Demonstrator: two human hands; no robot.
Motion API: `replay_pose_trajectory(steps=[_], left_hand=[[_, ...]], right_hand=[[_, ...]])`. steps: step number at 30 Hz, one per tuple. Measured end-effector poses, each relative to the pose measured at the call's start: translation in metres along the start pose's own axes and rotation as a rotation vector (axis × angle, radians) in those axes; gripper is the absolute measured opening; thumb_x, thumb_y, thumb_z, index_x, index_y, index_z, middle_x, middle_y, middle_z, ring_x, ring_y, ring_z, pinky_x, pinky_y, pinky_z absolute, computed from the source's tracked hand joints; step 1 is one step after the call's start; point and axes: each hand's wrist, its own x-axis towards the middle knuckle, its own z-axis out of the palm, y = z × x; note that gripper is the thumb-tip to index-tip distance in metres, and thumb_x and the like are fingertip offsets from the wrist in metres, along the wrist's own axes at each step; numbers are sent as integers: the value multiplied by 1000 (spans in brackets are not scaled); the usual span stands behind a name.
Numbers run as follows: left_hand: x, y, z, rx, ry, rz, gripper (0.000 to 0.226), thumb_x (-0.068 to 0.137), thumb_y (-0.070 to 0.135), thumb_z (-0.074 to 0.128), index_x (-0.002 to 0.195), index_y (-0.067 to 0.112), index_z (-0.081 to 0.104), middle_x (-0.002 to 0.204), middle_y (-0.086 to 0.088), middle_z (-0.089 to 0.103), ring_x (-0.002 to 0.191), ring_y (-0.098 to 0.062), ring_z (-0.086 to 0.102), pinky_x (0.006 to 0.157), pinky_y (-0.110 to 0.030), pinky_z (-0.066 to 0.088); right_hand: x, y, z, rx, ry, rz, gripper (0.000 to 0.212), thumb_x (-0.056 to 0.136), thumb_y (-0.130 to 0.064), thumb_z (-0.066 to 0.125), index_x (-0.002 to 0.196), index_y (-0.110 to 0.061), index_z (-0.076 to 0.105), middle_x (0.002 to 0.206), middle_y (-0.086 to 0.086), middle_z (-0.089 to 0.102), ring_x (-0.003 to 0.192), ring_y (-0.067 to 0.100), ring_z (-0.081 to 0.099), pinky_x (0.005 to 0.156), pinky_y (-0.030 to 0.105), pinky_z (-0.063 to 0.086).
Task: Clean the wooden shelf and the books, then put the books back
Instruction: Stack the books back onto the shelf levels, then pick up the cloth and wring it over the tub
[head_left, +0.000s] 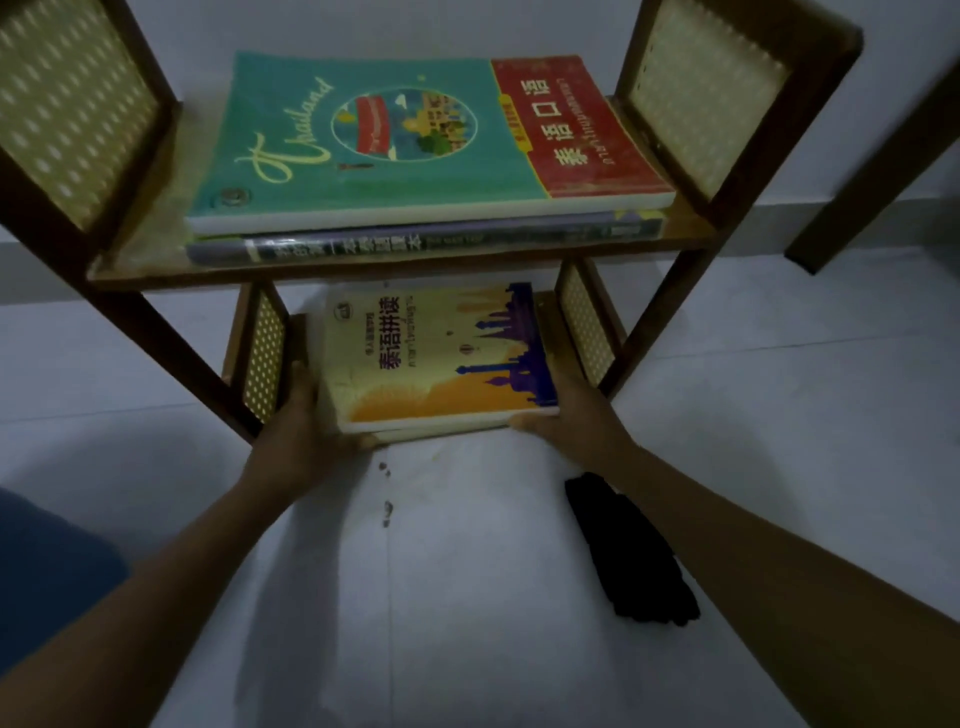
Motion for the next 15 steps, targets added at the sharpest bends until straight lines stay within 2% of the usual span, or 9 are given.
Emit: replay_pose_trajectory(steps=[2, 5, 7, 9, 10, 12, 15], left_hand=[[-2, 3, 2, 27, -4, -65, 111, 68, 24, 84, 149, 4, 11, 146, -13, 36, 132, -26, 38, 103, -40, 38], [-13, 12, -2, -10, -26, -6, 112, 63, 21, 87, 147, 6, 15, 143, -8, 36, 126, -15, 35, 101, -35, 37], [-29, 14, -7, 20, -8, -9, 110, 60, 37, 84, 145, 12, 19, 143, -7, 36, 128, -22, 41, 101, -39, 42], [-52, 16, -7, 46, -4, -57, 103, 57, 57, 73, 139, 13, 30, 139, -11, 41, 122, -28, 46, 95, -43, 48], [-66, 20, -4, 43, -16, -67, 101, 59, 58, 71, 140, 13, 32, 139, -11, 41, 122, -28, 46, 94, -42, 48], [-91, 33, 1, 17, -51, -128, 97, 67, 47, 76, 144, 13, 28, 144, -12, 39, 126, -28, 44, 97, -38, 43], [-118, 52, 5, 22, -136, -234, 94, 80, 40, 71, 150, 9, 17, 154, -11, 29, 137, -26, 35, 107, -36, 34]], right_hand=[[-3, -3, -2, -23, -1, 39, 68, 80, -28, 74, 138, -20, 41, 127, -1, 60, 114, 15, 58, 95, 30, 47], [-22, -6, -19, -94, -60, 33, 57, 87, -23, 67, 137, -17, 41, 130, 5, 58, 116, 19, 56, 99, 35, 46], [-47, 1, -32, -249, -92, 137, 55, 91, -30, 61, 139, -12, 41, 136, 10, 53, 121, 24, 52, 100, 30, 42], [-76, 9, -36, -399, -199, 275, 62, 90, -41, 60, 139, -8, 42, 142, 11, 47, 128, 25, 46, 103, 30, 36], [-88, 12, -35, -463, -266, 319, 64, 88, -45, 61, 137, -8, 43, 142, 11, 47, 127, 25, 46, 104, 30, 36], [-105, 16, -29, -576, -315, 352, 70, 82, -52, 64, 134, -10, 43, 137, 12, 47, 123, 27, 47, 102, 35, 41], [-119, 12, -34, -637, -231, 452, 81, 73, -63, 66, 129, -11, 40, 129, 10, 49, 115, 27, 51, 96, 42, 46]])
